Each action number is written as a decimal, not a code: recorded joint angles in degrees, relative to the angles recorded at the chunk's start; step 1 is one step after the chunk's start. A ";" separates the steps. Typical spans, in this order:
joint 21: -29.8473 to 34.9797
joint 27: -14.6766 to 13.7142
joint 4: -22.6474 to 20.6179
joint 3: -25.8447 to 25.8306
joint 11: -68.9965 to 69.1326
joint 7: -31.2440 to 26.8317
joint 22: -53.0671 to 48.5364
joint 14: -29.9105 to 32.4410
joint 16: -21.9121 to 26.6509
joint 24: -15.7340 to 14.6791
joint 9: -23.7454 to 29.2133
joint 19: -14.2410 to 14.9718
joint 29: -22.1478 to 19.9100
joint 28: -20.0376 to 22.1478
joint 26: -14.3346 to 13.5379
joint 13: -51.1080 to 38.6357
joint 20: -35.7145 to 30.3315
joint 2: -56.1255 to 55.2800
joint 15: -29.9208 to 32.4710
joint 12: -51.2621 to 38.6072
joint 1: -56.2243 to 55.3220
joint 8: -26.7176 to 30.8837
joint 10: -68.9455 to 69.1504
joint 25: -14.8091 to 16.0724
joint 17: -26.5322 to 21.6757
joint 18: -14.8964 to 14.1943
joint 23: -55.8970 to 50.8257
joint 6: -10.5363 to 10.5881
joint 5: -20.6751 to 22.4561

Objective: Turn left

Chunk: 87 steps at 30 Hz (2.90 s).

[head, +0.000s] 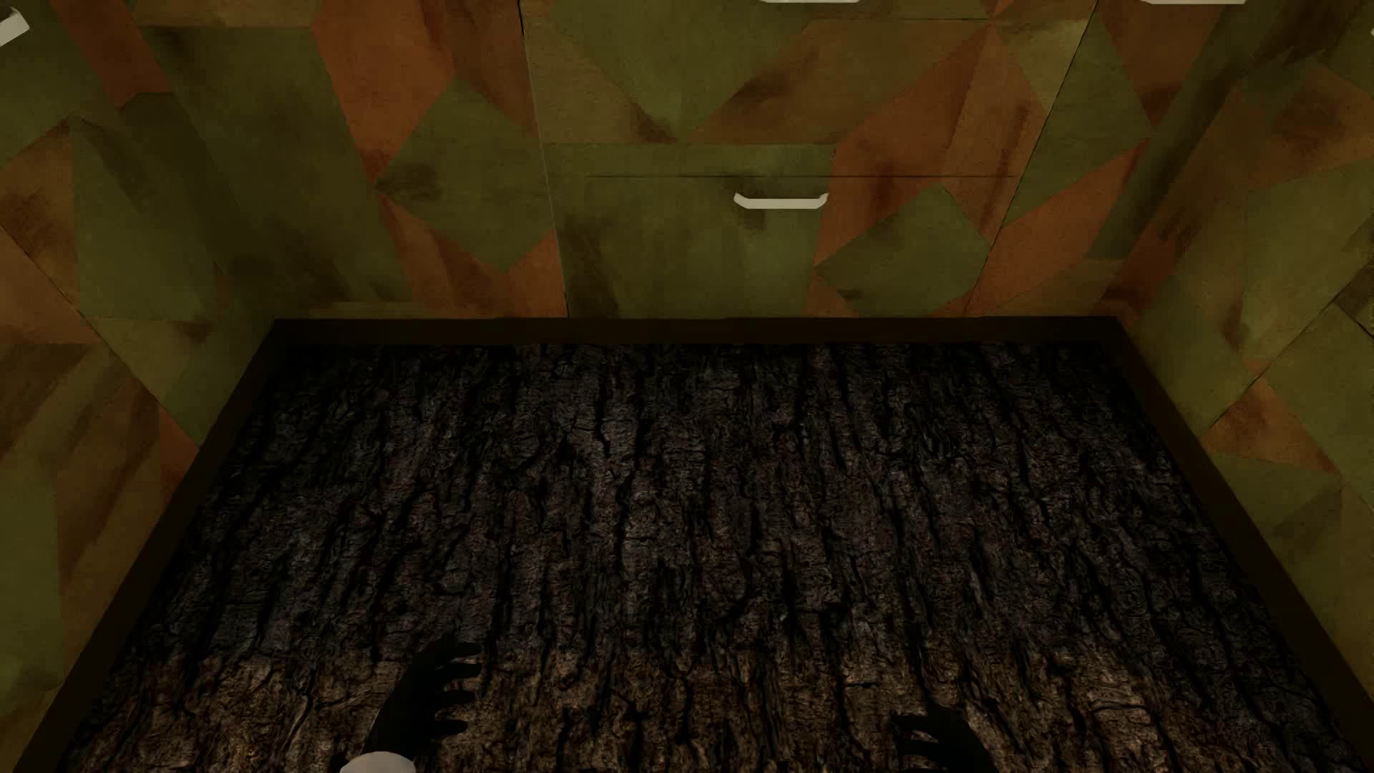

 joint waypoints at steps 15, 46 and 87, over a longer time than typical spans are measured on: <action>0.52 2.52 3.41 12.67 10.49 -1.06 1.67 -13.35 -4.04 -3.88 -0.82 7.00 3.71 1.18 6.63 -2.84 -4.09 4.20 -1.45 9.29 -14.30 0.65 19.66 -3.43 -4.75 0.31 1.55 3.94 -3.75; 1.41 -0.34 0.47 18.14 7.81 -3.27 2.30 3.68 -5.83 -3.38 -0.17 4.59 4.15 -1.78 10.52 -0.83 -3.84 7.87 -3.36 6.09 -9.75 -3.12 4.46 -0.65 -2.51 -1.22 -1.09 3.07 -8.06; -1.09 3.41 1.49 13.55 13.40 -4.38 2.92 -3.19 -4.57 -3.39 0.76 6.96 3.46 0.91 1.73 -0.97 -3.15 5.93 -7.24 10.28 -14.63 2.35 12.09 -3.97 -5.19 2.74 1.81 2.00 -4.52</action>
